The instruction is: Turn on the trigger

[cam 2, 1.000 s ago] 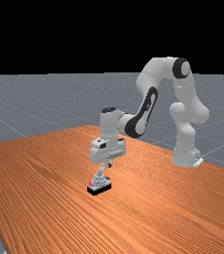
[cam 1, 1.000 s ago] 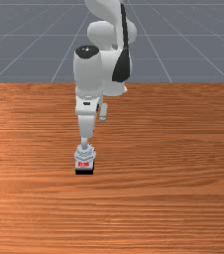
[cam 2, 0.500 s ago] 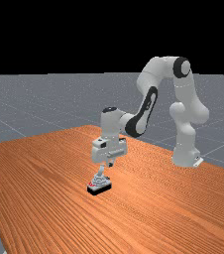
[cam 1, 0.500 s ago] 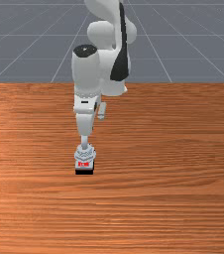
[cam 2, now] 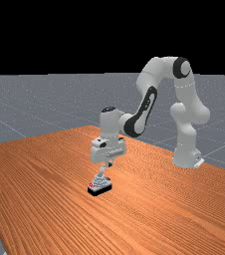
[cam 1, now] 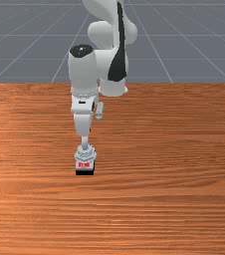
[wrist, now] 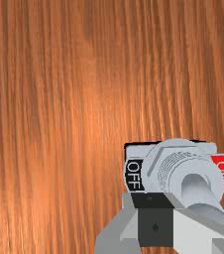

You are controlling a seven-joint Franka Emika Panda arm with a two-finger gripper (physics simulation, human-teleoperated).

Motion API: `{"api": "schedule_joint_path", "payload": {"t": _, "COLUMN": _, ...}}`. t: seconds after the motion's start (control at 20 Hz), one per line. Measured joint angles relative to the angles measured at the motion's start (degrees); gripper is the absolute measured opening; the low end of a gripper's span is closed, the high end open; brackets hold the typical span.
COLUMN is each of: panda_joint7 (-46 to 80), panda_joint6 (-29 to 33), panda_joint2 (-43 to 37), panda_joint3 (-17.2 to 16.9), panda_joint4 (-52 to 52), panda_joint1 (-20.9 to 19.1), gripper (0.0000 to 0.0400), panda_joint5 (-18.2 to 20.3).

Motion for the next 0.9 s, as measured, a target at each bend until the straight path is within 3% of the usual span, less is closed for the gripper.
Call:
{"api": "schedule_joint_path", "payload": {"t": 0.55, "panda_joint7": -1.8, "panda_joint6": -1.4, "panda_joint2": 1.5, "panda_joint3": 0.2, "panda_joint4": 3.0, "panda_joint1": -0.3, "gripper": 0.0000, "panda_joint5": -0.6}}
{"api": "schedule_joint_path", "payload": {"t": 0.6, "panda_joint7": -0.6, "panda_joint6": 0.7, "panda_joint2": 1.2, "panda_joint3": 0.2, "panda_joint4": 2.3, "panda_joint1": -0.2, "gripper": 0.0000, "panda_joint5": 0.0}}
{"api": "schedule_joint_path", "payload": {"t": 0.9, "panda_joint7": -3.9, "panda_joint6": -4.7, "panda_joint2": 4.2, "panda_joint3": 0.8, "panda_joint4": 9.4, "panda_joint1": -0.6, "gripper": 0.0000, "panda_joint5": -0.6}}
